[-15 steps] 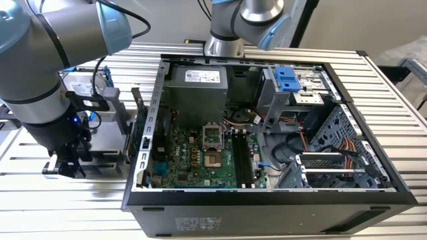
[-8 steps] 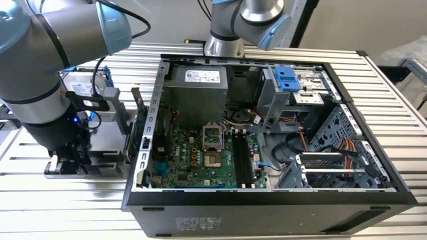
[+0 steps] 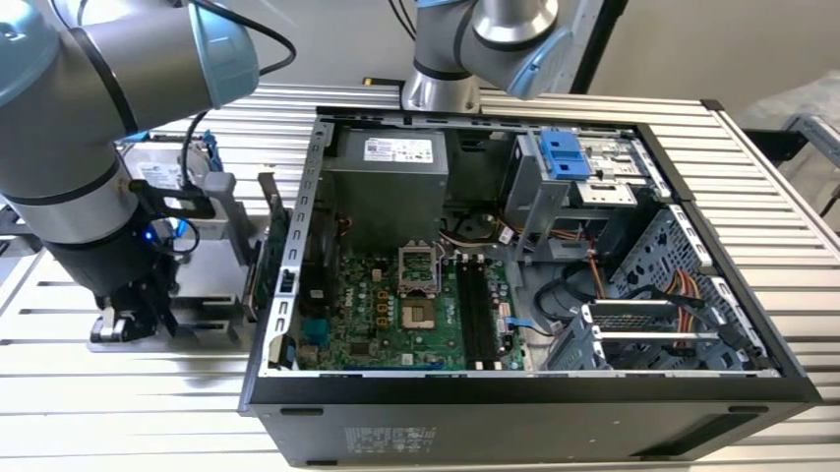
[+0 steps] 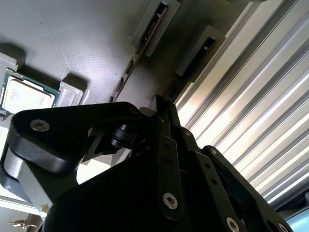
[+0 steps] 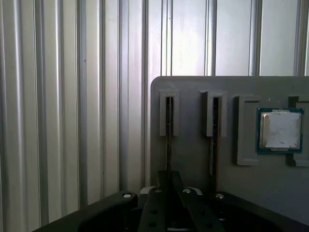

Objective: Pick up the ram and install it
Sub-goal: 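Pick up the ram and move it above insertion slot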

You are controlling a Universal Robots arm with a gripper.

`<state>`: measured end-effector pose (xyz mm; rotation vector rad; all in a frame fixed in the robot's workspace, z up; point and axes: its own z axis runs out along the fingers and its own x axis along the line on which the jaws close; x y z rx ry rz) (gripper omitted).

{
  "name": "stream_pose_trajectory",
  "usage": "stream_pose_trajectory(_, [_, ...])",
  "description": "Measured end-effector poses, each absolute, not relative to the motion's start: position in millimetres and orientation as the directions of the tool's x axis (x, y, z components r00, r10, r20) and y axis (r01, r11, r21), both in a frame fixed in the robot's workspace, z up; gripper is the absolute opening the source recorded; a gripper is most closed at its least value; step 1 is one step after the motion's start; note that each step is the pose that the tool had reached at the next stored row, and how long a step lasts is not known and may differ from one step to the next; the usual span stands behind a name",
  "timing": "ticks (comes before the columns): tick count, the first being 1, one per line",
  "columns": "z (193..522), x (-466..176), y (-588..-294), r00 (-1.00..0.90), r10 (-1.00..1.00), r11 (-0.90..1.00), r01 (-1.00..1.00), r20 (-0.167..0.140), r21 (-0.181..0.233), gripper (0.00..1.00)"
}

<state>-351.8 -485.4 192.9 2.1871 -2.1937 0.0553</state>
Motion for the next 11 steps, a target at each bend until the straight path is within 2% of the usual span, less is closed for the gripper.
stream_pose_trajectory(11, [193.1, -351.8, -485.4, -0.003, -0.999, 0.003, -1.000, 0.051, 0.005, 0.00])
